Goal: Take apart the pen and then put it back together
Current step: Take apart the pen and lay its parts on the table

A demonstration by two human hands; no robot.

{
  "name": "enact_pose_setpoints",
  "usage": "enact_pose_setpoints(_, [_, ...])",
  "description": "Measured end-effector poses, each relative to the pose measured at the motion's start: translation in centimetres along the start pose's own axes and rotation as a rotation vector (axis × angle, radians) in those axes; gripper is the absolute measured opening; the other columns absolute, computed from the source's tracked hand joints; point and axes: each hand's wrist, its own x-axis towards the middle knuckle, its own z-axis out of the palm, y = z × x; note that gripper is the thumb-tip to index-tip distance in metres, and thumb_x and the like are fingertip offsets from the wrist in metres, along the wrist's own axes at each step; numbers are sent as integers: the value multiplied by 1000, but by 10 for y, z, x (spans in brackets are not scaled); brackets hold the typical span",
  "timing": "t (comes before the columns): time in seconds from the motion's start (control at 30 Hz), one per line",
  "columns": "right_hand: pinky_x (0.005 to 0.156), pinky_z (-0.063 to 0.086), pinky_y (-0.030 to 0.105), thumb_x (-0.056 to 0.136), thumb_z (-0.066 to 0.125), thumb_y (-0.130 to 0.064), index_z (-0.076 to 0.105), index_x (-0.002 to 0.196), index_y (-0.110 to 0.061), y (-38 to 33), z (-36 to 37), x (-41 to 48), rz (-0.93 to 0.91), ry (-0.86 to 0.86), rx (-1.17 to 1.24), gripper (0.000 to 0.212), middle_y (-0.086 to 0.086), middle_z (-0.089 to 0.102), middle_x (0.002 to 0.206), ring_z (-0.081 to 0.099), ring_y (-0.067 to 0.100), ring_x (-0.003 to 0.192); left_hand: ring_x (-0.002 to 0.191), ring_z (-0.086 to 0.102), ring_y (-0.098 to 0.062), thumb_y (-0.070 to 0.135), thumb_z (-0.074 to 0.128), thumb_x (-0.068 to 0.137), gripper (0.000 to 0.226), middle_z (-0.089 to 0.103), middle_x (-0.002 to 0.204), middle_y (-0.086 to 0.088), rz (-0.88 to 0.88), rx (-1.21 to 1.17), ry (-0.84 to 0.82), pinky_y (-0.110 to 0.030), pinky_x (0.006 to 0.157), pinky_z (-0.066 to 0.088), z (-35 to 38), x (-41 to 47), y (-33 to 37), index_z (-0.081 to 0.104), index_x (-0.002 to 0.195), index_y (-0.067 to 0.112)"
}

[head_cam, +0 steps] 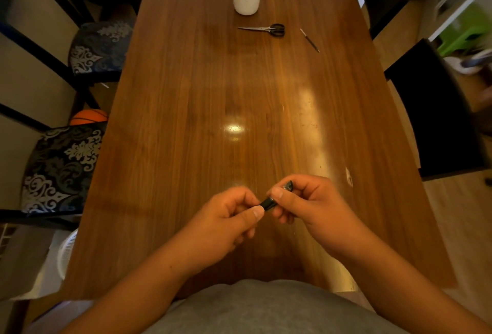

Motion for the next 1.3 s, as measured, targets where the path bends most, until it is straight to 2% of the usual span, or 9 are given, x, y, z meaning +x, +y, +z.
enact_pose_setpoints(0.1, [55, 51, 18, 81, 64, -23, 69, 86, -4, -5, -3, -5, -32, -53, -6, 20, 6, 71, 65, 64, 9, 58, 39, 29, -2, 26, 56, 90, 13, 49, 59, 3, -151, -306, -201, -14, 36, 21, -2, -4, 4, 60, 79, 24])
enact_pose_setpoints(0.2, [55, 51, 17, 82, 63, -20, 69, 86, -3, -8, -4, -8, -52, -71, -7, 19, 7, 72, 67, 64, 8, 59, 41, 27, -3, 28, 57, 89, 11, 46, 59, 3, -172, -369, -251, -14, 36, 19, 0, -5, 7, 61, 82, 22])
enact_pose_setpoints(0.43, [52, 49, 17, 80, 63, -24, 70, 84, -7, -5, -9, -9, -41, -4, -33, 19, 3, 69, 60, 61, 8, 53, 41, 29, -6, 20, 54, 95, 17, 47, 55, 4, -37, -153, -73, -17, 38, 19, 14, -5, 10, 53, 78, 19])
enact_pose_setpoints(0.63, [51, 48, 18, 79, 67, -32, 72, 79, -16, 2, -12, -11, -3, 9, -29, 17, 4, 68, 60, 60, 10, 53, 47, 42, 0, 11, 57, 93, 17, 54, 53, 8, 168, 150, 58, -14, 46, 34, 18, 0, 3, 58, 79, 20])
enact_pose_setpoints(0.73, [45, 44, 17, 82, 66, -31, 68, 73, -15, 1, -33, -2, 63, 258, 105, 18, -2, 60, 52, 52, 9, 46, 48, 41, 0, 16, 61, 91, 15, 53, 55, 8, 203, 295, 147, -14, 46, 33, 8, 0, -13, 59, 78, 22])
enact_pose_setpoints(0.83, [43, 44, 17, 91, 60, -22, 65, 74, -12, -5, -81, 2, 145, 441, 159, 20, -3, 55, 50, 49, 8, 45, 48, 43, -5, 19, 61, 91, 15, 55, 55, 3, 136, 317, 246, -21, 45, 35, -15, -6, -36, 60, 78, 25])
enact_pose_setpoints(0.9, [43, 45, 18, 92, 60, -23, 65, 77, -11, 2, -100, 0, 244, 409, 74, 19, -3, 55, 51, 50, 8, 45, 48, 45, -9, 19, 61, 92, 19, 58, 55, 2, 69, 322, 305, -27, 47, 36, -31, -9, -51, 60, 75, 28])
enact_pose_setpoints(1.07, [44, 37, 24, 90, 59, -10, 59, 77, -13, 51, -103, 8, 386, 444, 0, 13, -2, 51, 47, 45, 9, 39, 44, 48, -1, 29, 59, 92, 16, 66, 59, 5, -66, 328, 387, -23, 44, 36, -47, -3, -76, 62, 76, 30])
enact_pose_setpoints(1.3, [40, 35, 24, 84, 71, -16, 58, 72, -12, 130, -104, 19, 535, 411, -179, 19, 1, 50, 51, 43, 11, 41, 42, 49, -2, 32, 59, 91, 16, 69, 62, 5, -172, 225, 408, -22, 40, 36, -45, 7, -90, 63, 76, 36])
